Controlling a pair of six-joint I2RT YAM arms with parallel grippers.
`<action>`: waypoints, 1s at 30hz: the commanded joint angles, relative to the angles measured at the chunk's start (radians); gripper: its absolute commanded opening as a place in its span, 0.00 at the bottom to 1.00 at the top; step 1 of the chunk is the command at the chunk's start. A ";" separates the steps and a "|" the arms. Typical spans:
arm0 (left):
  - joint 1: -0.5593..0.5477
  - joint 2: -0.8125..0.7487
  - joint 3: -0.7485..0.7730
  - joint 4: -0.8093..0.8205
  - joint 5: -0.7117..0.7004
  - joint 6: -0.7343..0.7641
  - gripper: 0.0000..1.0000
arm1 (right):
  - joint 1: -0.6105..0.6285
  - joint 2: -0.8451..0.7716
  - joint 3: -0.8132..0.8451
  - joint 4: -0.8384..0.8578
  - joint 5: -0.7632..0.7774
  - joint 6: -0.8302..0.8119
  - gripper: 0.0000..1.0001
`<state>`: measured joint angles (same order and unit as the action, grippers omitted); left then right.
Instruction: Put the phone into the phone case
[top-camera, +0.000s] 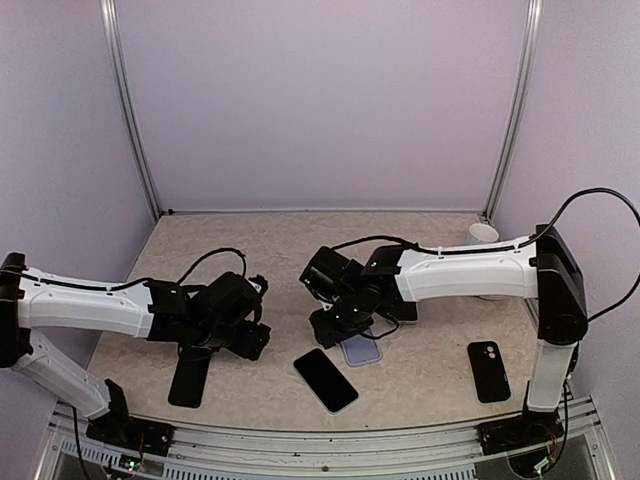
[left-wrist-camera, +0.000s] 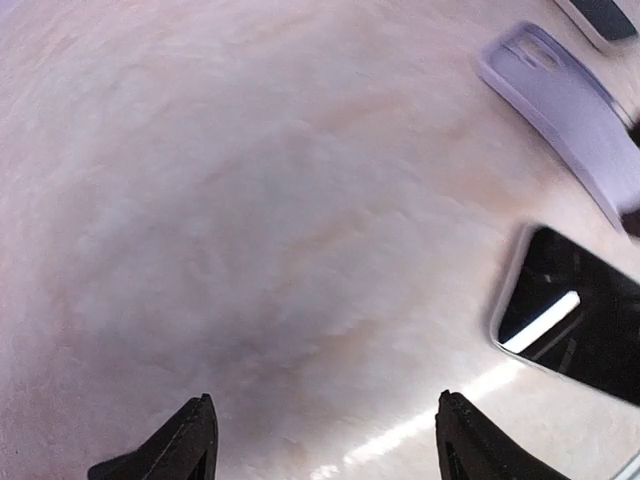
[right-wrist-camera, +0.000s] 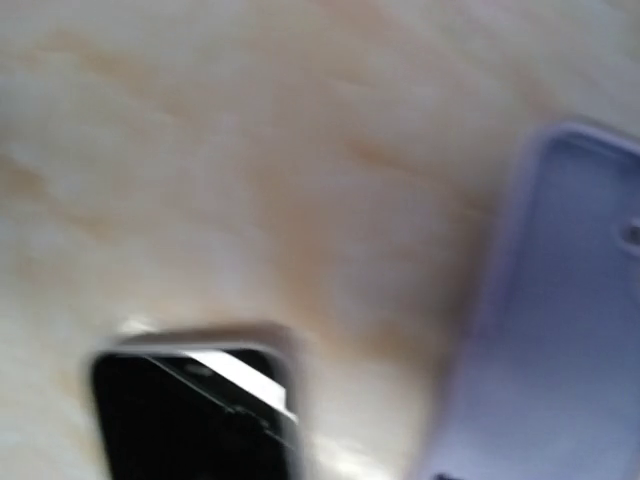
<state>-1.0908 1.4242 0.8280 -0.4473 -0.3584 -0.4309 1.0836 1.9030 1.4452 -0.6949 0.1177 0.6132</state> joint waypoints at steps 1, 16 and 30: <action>0.141 -0.075 -0.060 0.063 -0.092 -0.059 0.77 | 0.064 0.058 0.062 -0.065 0.035 0.026 0.55; 0.264 -0.187 -0.118 0.198 -0.124 -0.103 0.99 | 0.143 0.184 0.132 -0.140 -0.028 0.006 0.99; 0.266 -0.170 -0.132 0.250 -0.084 -0.087 0.99 | 0.093 0.268 0.176 -0.254 -0.114 -0.069 0.98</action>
<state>-0.8314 1.2762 0.7002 -0.2428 -0.4595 -0.5331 1.1995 2.1555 1.6257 -0.9031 0.0479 0.5709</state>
